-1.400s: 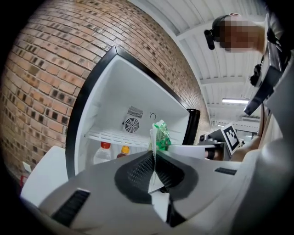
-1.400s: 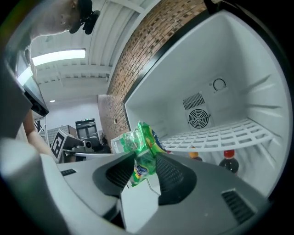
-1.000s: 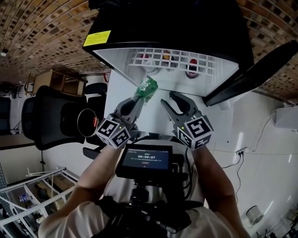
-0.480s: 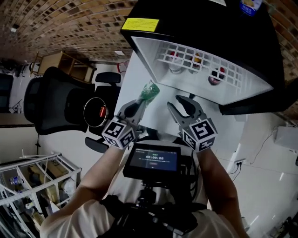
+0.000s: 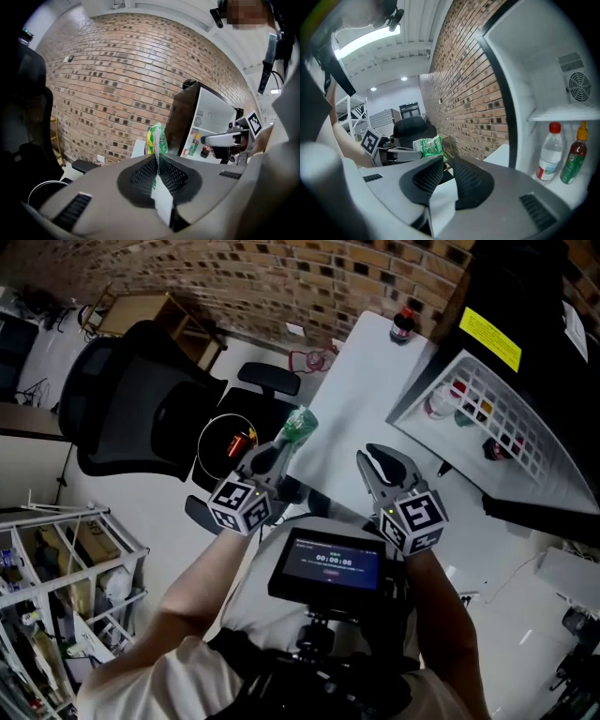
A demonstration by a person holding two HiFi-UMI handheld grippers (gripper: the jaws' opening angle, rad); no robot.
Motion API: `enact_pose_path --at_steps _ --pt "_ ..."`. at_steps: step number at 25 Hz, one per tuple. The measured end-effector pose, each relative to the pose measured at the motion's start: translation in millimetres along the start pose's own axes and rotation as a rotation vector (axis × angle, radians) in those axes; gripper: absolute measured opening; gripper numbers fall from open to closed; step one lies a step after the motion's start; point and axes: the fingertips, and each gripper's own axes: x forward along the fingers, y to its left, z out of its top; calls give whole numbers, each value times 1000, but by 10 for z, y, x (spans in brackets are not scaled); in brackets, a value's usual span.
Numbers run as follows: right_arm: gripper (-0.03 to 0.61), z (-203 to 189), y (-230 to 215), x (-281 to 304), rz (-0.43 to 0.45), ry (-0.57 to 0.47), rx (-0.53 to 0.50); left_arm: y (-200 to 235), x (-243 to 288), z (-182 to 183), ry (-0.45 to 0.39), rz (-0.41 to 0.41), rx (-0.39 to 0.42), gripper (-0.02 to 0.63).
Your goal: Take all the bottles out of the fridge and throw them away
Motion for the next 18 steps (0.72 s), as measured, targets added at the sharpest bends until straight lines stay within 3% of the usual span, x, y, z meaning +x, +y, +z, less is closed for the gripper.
enact_pose_path --at_steps 3,10,18 --pt "6 -14 176 307 33 30 -19 375 -186 -118 -6 51 -48 12" --pt "6 -126 554 915 130 119 -29 1222 -608 -413 22 200 -103 12" --pt "6 -312 777 1268 189 221 -11 2109 -892 -1090 150 367 -137 12"
